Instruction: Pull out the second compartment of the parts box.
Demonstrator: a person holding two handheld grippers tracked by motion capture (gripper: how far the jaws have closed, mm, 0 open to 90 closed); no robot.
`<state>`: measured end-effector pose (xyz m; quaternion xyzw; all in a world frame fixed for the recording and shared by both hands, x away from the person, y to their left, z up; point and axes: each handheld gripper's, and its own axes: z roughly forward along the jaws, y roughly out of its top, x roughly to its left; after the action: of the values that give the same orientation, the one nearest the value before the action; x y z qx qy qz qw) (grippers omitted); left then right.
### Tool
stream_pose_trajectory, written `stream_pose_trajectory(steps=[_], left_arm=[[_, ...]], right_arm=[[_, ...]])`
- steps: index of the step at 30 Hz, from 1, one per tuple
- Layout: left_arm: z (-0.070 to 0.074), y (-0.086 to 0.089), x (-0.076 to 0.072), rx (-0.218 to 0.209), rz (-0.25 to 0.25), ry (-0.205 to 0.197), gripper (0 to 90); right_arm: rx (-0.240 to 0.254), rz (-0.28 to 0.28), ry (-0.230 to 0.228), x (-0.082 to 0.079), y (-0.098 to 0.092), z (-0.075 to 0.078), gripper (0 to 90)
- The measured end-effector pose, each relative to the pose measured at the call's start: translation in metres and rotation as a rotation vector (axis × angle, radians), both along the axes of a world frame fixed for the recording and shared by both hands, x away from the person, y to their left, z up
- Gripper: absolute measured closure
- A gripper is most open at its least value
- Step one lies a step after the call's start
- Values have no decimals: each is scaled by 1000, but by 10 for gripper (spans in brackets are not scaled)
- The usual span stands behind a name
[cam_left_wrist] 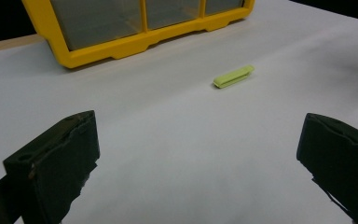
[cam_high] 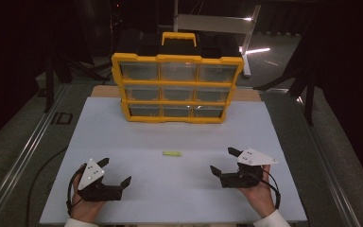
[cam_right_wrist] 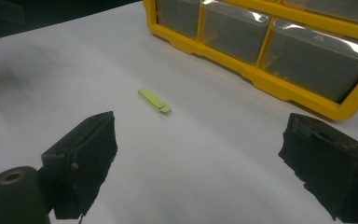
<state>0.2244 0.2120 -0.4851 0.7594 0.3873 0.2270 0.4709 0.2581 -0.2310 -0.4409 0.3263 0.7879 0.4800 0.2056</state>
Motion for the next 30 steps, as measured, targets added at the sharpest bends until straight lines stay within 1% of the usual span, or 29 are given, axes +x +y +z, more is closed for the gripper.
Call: stream_pose_trajectory(steps=[5,11,15,20,24,30], left_arm=[[0,-1,0,7,-2,1,0],[0,-1,0,8,-4,2,0],[-1,-1,0,10,-6,2,0],[-1,-2,0,11,-8,4,0],[-1,-2,0,14,-8,7,0],[-1,-2,0,16,-10,8,0]], right_arm=[[-5,9,-20,5,10,4,97],[-27,26,-14,12,22,9,97],[-21,36,-10,17,29,11,97],[-23,35,-16,25,35,13,98],[-36,39,-23,30,40,15,98],[-27,59,-4,38,48,18,98]])
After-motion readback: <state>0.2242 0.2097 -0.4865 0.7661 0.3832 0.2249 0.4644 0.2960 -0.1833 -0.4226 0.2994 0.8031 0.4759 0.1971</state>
